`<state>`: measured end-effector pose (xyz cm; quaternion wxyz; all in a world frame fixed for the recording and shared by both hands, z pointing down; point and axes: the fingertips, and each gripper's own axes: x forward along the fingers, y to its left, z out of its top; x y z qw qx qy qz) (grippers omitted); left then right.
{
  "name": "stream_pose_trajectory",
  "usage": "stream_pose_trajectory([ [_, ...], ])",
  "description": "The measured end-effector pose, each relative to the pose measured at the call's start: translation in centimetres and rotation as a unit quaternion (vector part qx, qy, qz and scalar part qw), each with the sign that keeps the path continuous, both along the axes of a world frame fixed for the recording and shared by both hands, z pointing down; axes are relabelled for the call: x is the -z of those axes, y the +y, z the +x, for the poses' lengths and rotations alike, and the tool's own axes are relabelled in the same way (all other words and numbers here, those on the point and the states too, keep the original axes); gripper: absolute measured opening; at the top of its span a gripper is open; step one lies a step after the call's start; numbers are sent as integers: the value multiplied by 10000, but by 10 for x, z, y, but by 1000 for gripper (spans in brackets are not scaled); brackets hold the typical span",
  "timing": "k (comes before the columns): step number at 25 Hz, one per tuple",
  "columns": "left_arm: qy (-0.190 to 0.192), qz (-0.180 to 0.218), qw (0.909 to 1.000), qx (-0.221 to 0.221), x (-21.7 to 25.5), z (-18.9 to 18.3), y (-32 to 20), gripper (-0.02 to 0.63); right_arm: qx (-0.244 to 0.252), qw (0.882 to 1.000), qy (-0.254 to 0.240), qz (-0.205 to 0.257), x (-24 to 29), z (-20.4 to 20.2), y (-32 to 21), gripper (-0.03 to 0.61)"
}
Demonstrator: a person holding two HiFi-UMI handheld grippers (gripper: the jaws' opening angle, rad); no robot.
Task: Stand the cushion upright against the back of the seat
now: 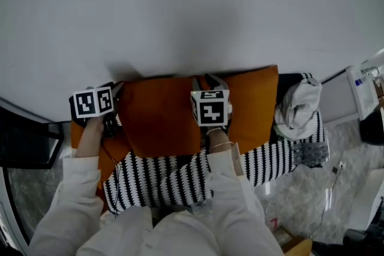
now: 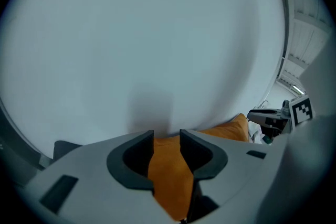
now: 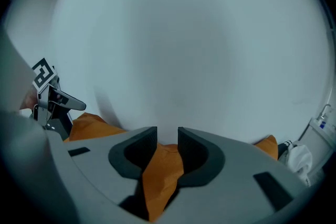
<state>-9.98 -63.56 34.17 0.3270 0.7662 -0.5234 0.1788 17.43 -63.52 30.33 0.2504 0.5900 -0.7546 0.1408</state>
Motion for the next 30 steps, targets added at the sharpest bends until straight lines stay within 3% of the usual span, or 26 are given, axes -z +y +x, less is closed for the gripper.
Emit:
stream_pose_trajectory([
  [3, 39, 302, 9995, -59, 22, 8, 14, 152, 261, 9995, -138, 123, 18, -8, 17, 116],
  [6, 316, 508, 9981, -129, 44, 17, 31, 152, 525, 9981, -279, 179, 34, -21, 38, 114],
  [12, 590, 860, 9930, -556, 84, 32, 71, 150, 1034, 9912, -396, 725, 81, -44, 86, 62],
  [16, 788, 1267, 9837, -1005, 116, 40, 92, 128, 1420, 9838, -287, 1056, 109, -53, 114, 35],
  [22, 1089, 1782, 9655, -1555, 146, 59, 127, 26, 1501, 9787, -571, 1278, 126, -60, 152, 25],
  [26, 1036, 1949, 9597, -1740, 148, 71, 151, 14, 1521, 9759, -552, 1464, 129, -63, 172, 20],
  [30, 652, 1996, 9568, -2011, 141, 80, 177, 10, 1527, 9750, -581, 1504, 129, -67, 191, 15],
])
